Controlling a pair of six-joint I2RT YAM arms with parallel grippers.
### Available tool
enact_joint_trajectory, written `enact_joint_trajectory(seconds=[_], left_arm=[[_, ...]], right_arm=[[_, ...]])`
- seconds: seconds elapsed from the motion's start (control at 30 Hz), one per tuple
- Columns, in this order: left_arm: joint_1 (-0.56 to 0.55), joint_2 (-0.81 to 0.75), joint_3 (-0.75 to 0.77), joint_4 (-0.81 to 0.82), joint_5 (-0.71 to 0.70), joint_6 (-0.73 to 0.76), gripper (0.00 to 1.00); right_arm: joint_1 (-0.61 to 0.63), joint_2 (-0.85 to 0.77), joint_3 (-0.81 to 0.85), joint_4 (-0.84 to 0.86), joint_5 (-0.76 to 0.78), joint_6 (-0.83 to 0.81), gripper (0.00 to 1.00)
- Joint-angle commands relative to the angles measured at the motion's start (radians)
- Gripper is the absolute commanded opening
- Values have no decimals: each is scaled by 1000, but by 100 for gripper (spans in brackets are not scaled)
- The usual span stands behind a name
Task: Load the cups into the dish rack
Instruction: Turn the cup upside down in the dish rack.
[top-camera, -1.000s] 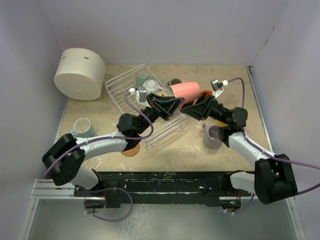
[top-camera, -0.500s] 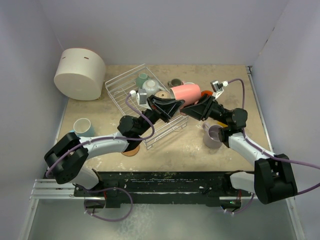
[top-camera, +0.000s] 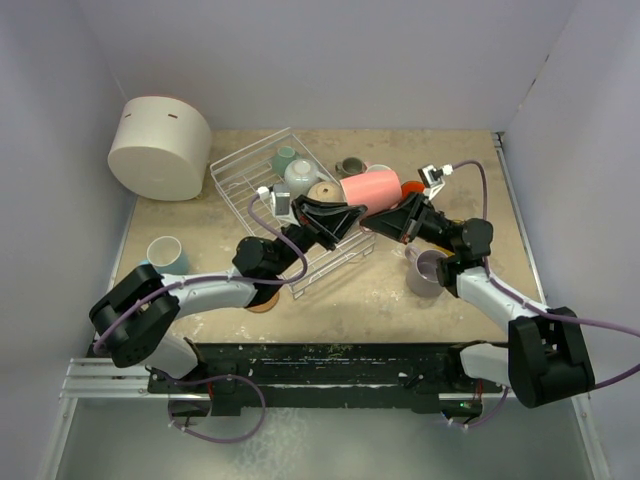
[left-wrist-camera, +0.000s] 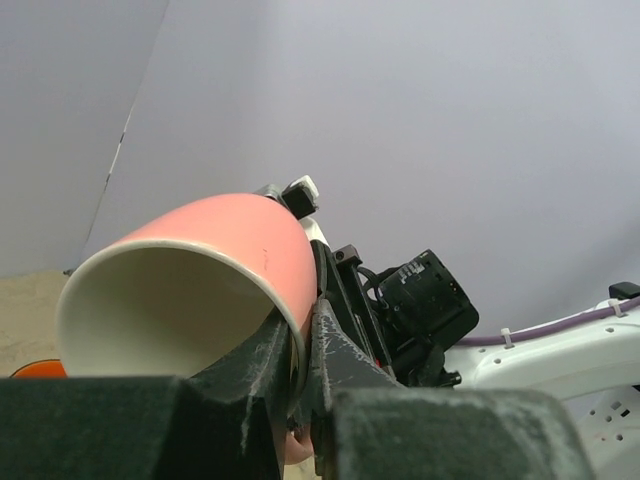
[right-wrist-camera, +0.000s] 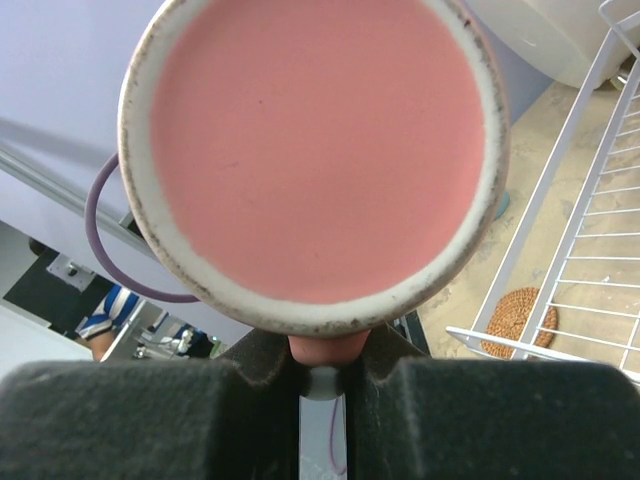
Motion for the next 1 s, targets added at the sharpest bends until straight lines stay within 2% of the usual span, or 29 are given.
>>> enact_joint_trajectory(seconds=[0.0,0.27,0.4,0.53,0.7,0.97], left_arm=[[-11,-22,-27,69,-12,-7,16],[-11,-85,-111,53,-77,-10,51],[-11,-137,-149,3,-100,-13,65],[-11,-210,-178,-103,-114,-12,80],[-9,-349,-213,-294,-112,58,99],[49,-628,-149,-843,-122,168,99]], right_arm=[[-2,-10,10,74,29,-61,0],[-6,0,18,73,12,-82,0],[-9,-2,23,59,-1,-116,0],[-14,-3,30,28,-18,-164,0],[-23,-2,42,-13,-42,-235,0],[-34,-4,95,-148,-123,-416,0]])
